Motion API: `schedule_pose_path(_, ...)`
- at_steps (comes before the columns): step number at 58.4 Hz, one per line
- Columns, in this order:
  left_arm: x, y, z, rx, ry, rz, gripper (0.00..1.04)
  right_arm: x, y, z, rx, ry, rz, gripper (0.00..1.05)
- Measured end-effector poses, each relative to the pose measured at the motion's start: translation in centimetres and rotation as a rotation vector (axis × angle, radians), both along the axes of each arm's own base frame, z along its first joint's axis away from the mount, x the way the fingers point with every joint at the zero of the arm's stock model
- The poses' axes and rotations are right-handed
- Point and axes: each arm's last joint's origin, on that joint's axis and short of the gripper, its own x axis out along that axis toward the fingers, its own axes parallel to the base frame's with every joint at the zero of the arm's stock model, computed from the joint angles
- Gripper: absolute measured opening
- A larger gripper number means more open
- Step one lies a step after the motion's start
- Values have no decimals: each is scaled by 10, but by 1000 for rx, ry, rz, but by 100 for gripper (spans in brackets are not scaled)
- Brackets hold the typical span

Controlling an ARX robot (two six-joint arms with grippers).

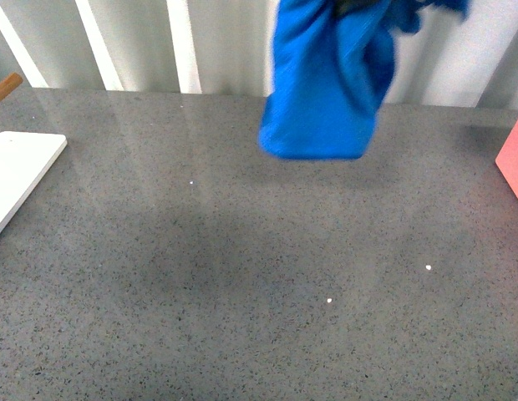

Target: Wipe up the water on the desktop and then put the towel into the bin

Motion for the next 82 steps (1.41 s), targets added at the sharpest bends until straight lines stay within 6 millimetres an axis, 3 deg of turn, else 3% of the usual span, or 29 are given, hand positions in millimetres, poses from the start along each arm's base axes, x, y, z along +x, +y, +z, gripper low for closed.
schedule_pose_path(7, 0, 0, 0, 0, 0, 0, 98, -2, -29, 39, -84, -60, -121, 6)
schedule_pose_path(14, 0, 0, 0, 0, 0, 0, 98, 2, -73, 69, -185, -87, -306, 6)
schedule_pose_path(25, 0, 0, 0, 0, 0, 0, 98, 4, -133, 77, -290, -14, -480, 6)
schedule_pose_path(31, 0, 0, 0, 0, 0, 0, 98, 5, -151, 71, -326, 64, -529, 6)
schedule_pose_path(44, 0, 0, 0, 0, 0, 1, 98, 18, -174, 61, -297, 210, -600, 6)
schedule_pose_path(55, 0, 0, 0, 0, 0, 0, 98, 19, -184, 65, -220, 236, -632, 6)
schedule_pose_path(62, 0, 0, 0, 0, 0, 0, 98, 17, -192, 65, -186, 241, -655, 6)
schedule_pose_path(82, 0, 0, 0, 0, 0, 0, 98, -5, -211, 35, -225, 306, -664, 6)
